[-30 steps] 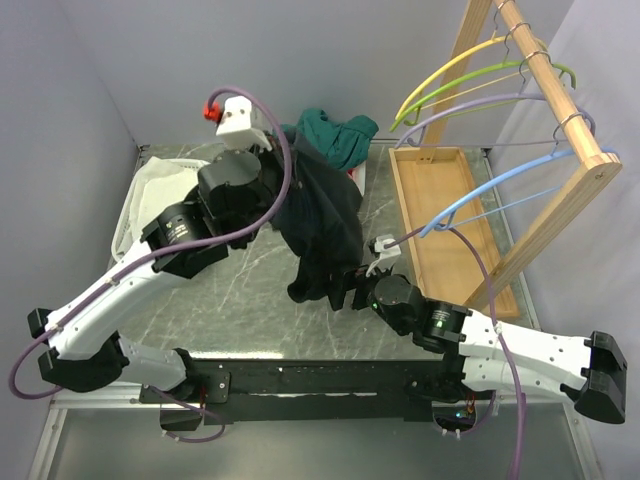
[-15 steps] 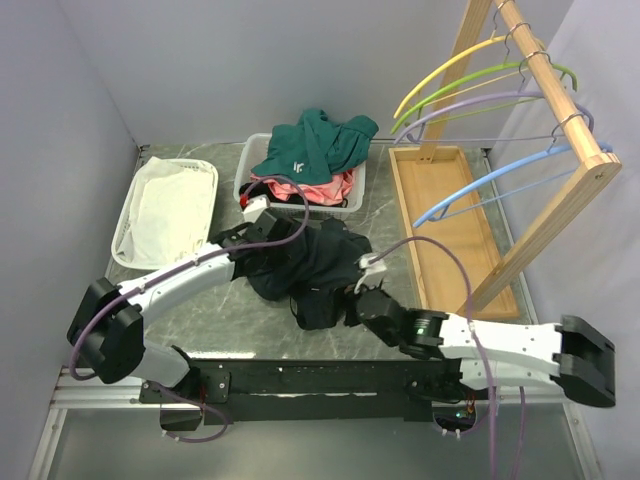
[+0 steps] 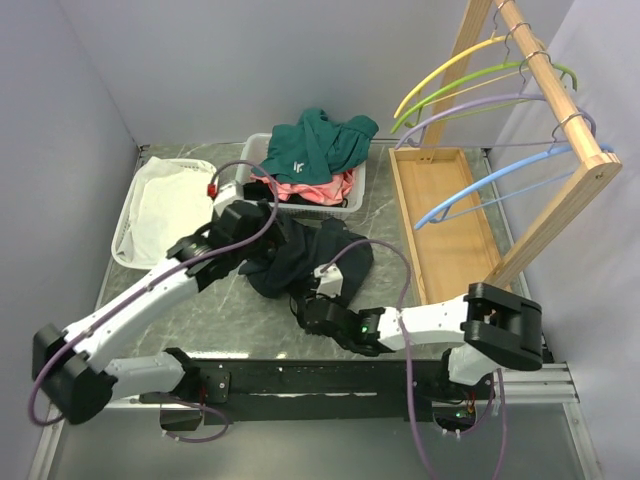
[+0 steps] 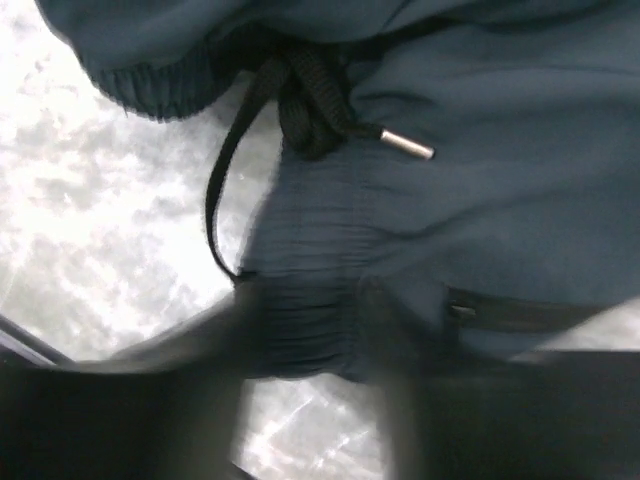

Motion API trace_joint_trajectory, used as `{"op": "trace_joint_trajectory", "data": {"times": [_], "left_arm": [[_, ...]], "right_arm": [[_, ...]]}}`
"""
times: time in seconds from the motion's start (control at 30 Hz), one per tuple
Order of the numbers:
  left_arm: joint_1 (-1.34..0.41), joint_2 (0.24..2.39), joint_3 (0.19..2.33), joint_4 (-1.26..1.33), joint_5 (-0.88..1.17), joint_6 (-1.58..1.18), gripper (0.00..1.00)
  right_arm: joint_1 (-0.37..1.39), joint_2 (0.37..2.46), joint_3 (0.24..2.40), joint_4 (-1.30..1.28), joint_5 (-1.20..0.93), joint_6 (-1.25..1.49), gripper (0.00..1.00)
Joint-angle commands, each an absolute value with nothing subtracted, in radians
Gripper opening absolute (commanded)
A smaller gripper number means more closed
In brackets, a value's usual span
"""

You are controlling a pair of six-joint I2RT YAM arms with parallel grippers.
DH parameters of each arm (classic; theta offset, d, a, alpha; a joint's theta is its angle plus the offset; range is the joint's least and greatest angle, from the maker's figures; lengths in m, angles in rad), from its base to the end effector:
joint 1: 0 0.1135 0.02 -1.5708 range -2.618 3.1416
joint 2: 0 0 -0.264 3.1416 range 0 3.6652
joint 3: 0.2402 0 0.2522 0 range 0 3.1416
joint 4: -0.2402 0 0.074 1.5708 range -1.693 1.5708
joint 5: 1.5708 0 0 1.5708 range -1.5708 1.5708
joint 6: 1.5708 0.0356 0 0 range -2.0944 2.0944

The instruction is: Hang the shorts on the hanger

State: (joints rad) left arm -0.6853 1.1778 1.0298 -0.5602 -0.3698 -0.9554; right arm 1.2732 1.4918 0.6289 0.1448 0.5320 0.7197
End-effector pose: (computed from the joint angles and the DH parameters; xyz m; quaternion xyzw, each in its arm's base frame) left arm 0.2028 -0.1492 0.3109 -0.1964 0.8745 -0.1867 0.4024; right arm 0.1002 0.2651 0.1607 -0.1354 0.8747 0.2050 0.4177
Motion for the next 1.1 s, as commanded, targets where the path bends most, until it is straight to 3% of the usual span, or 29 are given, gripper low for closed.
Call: {"op": "trace_joint_trajectory", "data": {"times": [0.0, 0.03, 0.07, 0.2, 0.3, 0.37, 0.5, 0.6, 0.87, 1.07], "left_arm": [[-0.683, 1.062, 0.959, -0.592, -0.39, -0.94, 0.99], [-0.683, 1.007, 0.934, -0.556, -0.364, -0.924, 0.99], [-0.683, 0.973, 0.869, -0.522, -0.345, -0.913, 0.98], [-0.706, 0.803, 0.672, -0.289, -0.229, -0.867, 0.9], [-0.776, 0.756, 0.597, -0.206, -0.255, -0.873, 0.87], [-0.865, 0.749, 0.557, -0.151, -0.322, -0.879, 0.87], [-0.956, 0.776, 0.503, -0.089, -0.394, -0.89, 0.72], [-0.995, 0.808, 0.473, -0.084, -0.471, -0.919, 0.67], [-1.075, 0.877, 0.462, -0.043, -0.549, -0.911, 0.75], [-1.088, 0.949, 0.448, -0.02, -0.597, -0.951, 0.7]], "right_arm": [[1.266, 1.49, 0.709, -0.022, 0.714, 0.82, 0.16], [1.264, 1.462, 0.709, -0.073, 0.78, 0.833, 0.01], [1.266, 1.428, 0.716, -0.124, 0.819, 0.844, 0.0], [1.266, 1.194, 0.768, -0.352, 0.934, 0.801, 0.0], [1.266, 1.122, 0.851, -0.463, 1.009, 0.733, 0.0], [1.262, 1.112, 0.915, -0.494, 1.028, 0.678, 0.0], [1.255, 1.12, 0.988, -0.552, 1.064, 0.62, 0.0], [1.252, 1.112, 1.032, -0.569, 1.072, 0.591, 0.0], [1.25, 1.109, 1.161, -0.572, 1.077, 0.483, 0.0], [1.25, 1.12, 1.21, -0.566, 1.052, 0.45, 0.0]]}}
